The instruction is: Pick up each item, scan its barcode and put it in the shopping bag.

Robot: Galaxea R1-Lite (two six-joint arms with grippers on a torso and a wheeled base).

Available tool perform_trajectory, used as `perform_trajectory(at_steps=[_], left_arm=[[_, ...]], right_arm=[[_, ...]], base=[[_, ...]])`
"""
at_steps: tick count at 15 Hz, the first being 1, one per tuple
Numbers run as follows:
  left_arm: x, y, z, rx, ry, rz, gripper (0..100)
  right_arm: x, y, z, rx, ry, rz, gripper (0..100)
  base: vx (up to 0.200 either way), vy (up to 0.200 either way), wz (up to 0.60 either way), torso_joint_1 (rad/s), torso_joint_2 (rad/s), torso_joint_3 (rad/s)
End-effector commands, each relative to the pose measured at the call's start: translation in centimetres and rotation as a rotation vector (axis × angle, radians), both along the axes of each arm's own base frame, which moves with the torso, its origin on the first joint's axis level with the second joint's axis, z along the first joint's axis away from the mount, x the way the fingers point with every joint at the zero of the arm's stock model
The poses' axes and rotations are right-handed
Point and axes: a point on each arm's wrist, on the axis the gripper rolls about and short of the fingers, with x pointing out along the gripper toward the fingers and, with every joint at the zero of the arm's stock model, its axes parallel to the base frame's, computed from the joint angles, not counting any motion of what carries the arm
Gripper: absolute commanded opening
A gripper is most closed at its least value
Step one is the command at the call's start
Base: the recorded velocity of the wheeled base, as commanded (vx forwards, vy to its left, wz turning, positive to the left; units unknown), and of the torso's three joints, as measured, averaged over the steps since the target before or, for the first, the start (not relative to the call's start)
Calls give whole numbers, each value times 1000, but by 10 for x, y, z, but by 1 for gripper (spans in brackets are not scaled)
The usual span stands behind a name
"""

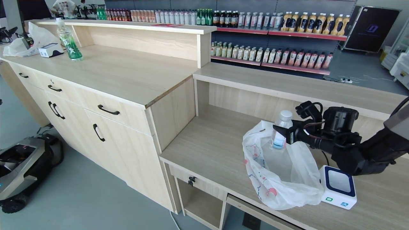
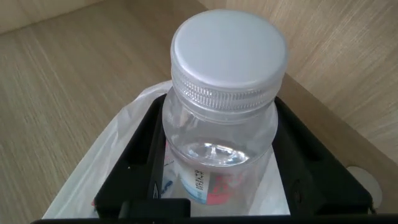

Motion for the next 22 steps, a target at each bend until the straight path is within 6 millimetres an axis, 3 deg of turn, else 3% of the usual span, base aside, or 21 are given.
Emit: perform_trajectory(at_steps=[1, 10, 18, 20, 21, 22], left_arm=[[0, 0, 0, 0, 0, 1, 100], [0, 0, 0, 0, 0, 1, 100], [0, 0, 0, 0, 0, 2, 100], [0, 0, 0, 0, 0, 1, 100], [0, 0, 0, 0, 0, 2, 100], [0, 0, 0, 0, 0, 2, 100]], right_arm=[[7, 3, -20, -3, 27, 7, 0], [21, 4, -50, -2, 9, 8, 0], [25, 3, -64, -3, 36, 7, 0], [24, 3, -60, -3, 34, 5, 0], [23, 2, -55, -2, 24, 4, 100], [22, 0, -48, 2, 13, 0, 100]], base=[[0, 0, 0, 0, 0, 0], [0, 0, 0, 0, 0, 0], [0, 0, 0, 0, 0, 0], [0, 0, 0, 0, 0, 0], [0, 0, 0, 0, 0, 0], [0, 0, 0, 0, 0, 0]])
